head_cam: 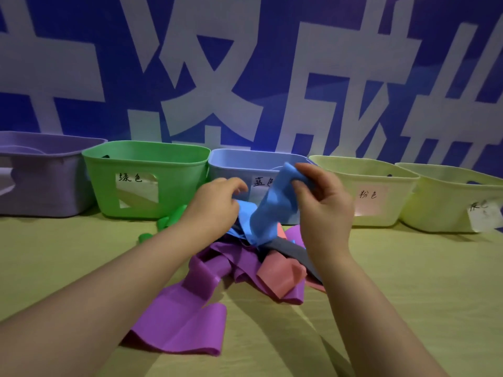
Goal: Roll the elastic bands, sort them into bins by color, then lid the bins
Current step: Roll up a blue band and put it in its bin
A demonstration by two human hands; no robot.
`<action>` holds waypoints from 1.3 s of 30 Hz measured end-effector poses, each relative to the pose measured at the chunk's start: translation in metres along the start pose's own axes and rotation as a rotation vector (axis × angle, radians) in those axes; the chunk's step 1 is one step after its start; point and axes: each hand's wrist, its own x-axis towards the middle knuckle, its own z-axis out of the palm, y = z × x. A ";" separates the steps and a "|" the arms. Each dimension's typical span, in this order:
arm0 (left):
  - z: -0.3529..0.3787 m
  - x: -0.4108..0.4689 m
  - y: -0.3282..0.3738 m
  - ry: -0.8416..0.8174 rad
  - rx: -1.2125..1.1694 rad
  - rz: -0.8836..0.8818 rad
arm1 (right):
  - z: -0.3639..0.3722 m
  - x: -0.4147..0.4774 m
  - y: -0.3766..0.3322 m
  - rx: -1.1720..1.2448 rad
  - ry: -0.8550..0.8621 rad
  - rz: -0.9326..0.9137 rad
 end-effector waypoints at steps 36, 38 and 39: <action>-0.009 -0.069 0.010 0.284 -0.129 0.264 | -0.004 -0.032 -0.021 -0.296 -0.437 -0.046; -0.007 -0.069 0.010 0.283 -0.121 0.277 | -0.005 -0.030 -0.021 -0.330 -0.461 -0.035; -0.006 -0.069 0.010 0.289 -0.119 0.285 | -0.006 -0.029 -0.022 -0.346 -0.476 -0.037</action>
